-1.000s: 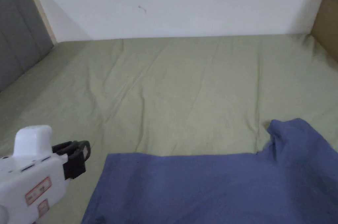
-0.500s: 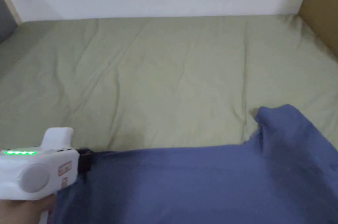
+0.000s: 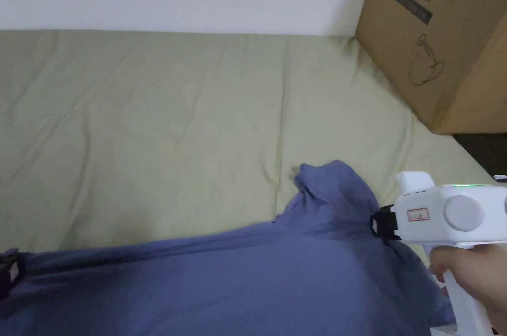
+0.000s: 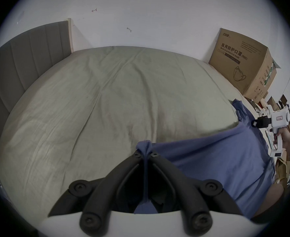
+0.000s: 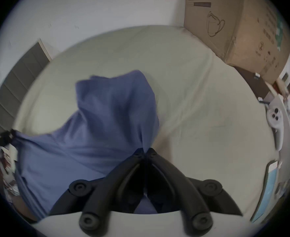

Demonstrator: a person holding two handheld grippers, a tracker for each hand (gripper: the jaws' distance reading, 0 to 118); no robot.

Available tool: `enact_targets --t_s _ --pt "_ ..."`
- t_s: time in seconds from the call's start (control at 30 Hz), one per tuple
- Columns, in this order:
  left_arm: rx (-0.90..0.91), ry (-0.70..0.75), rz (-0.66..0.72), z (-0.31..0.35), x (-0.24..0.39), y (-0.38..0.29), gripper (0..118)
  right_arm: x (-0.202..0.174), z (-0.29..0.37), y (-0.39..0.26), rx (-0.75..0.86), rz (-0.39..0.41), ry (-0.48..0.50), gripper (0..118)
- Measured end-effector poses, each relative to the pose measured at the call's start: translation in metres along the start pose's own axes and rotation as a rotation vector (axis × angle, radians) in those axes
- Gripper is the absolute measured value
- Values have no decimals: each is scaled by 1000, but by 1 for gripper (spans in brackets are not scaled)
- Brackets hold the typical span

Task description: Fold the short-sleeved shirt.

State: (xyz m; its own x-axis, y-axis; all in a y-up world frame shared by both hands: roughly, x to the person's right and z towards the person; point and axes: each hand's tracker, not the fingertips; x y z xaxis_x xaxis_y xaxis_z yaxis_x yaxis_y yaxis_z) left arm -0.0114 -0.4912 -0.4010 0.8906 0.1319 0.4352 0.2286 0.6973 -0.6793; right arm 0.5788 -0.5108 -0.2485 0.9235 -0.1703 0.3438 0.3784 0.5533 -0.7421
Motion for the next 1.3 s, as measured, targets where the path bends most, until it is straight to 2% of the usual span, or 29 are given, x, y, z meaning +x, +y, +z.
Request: enact_targets --t_s 0.03,0.1,0.2,0.3,0.4,0.5,0.57,0.63,0.67,0.7,0.73,0.77,0.8,0.83,0.87,0.9,0.93,0.97,1.0,1.03,1.07,1.1,1.13,1.2,1.23,1.3 --pt "3 1 0 4 0 0 2 2 9 -1 3 -15 -6 0" --pt "20 -13 4 12 -8 0 2 -10 45 -12 65 61 -36 0" --pt "75 -29 -2 56 2 6 2 -19 113 -31 174 80 28 0" --pt "135 -68 8 106 1 -4 2 -33 186 -69 262 137 23 0" --pt "122 -104 3 145 -18 -32 2 -36 241 -117 279 120 33 0" --pt "78 -133 -2 171 -26 -70 2 -32 261 -166 251 144 45 0" --pt "18 -153 -1 173 -32 -96 2 -32 257 -196 194 166 17 0" --pt "-42 -169 17 166 -26 -122 8 -35 239 -221 129 169 -15 1" --pt "-64 -151 9 159 -27 -133 25 -34 228 -231 108 181 -46 7" --pt "-88 -125 12 152 -28 -143 54 -33 215 -239 79 180 -68 30" --pt "-124 -102 31 148 -23 -152 54 -31 205 -246 55 164 -91 30" --pt "-158 -53 51 146 -23 -158 65 -31 200 -249 37 163 -126 43" --pt "-166 2 75 148 -25 -163 95 -32 200 -253 29 164 -188 84" --pt "-132 -9 102 160 -30 -168 109 -31 206 -257 60 159 -238 112" --pt "-67 -49 121 170 -37 -168 111 -30 218 -260 134 146 -224 118" --pt "-25 -62 137 183 -40 -167 109 -29 232 -259 207 122 -219 118" --pt "22 -40 152 198 -41 -165 109 -30 245 -258 251 96 -231 117" --pt "74 -38 171 211 -42 -163 104 -32 257 -255 284 74 -212 115" --pt "121 -53 195 226 -41 -161 65 -35 271 -254 320 58 -141 100" --pt "153 -94 218 236 -42 -157 12 -36 285 -254 390 54 -91 64" --pt "155 -71 236 241 -41 -155 0 -44 294 -253 436 69 -102 4" --pt "185 -46 265 248 -41 -154 0 -52 300 -251 462 86 -148 0" --pt "176 -122 287 257 -38 -150 0 -57 309 -254 492 98 -174 0" --pt "142 -267 283 256 -42 -144 0 -70 320 -248 474 113 -7 0" --pt "146 -255 270 250 -46 -142 0 -78 321 -249 485 115 -40 0" --pt "117 -275 253 231 -59 -137 0 -89 321 -245 466 169 -11 0"
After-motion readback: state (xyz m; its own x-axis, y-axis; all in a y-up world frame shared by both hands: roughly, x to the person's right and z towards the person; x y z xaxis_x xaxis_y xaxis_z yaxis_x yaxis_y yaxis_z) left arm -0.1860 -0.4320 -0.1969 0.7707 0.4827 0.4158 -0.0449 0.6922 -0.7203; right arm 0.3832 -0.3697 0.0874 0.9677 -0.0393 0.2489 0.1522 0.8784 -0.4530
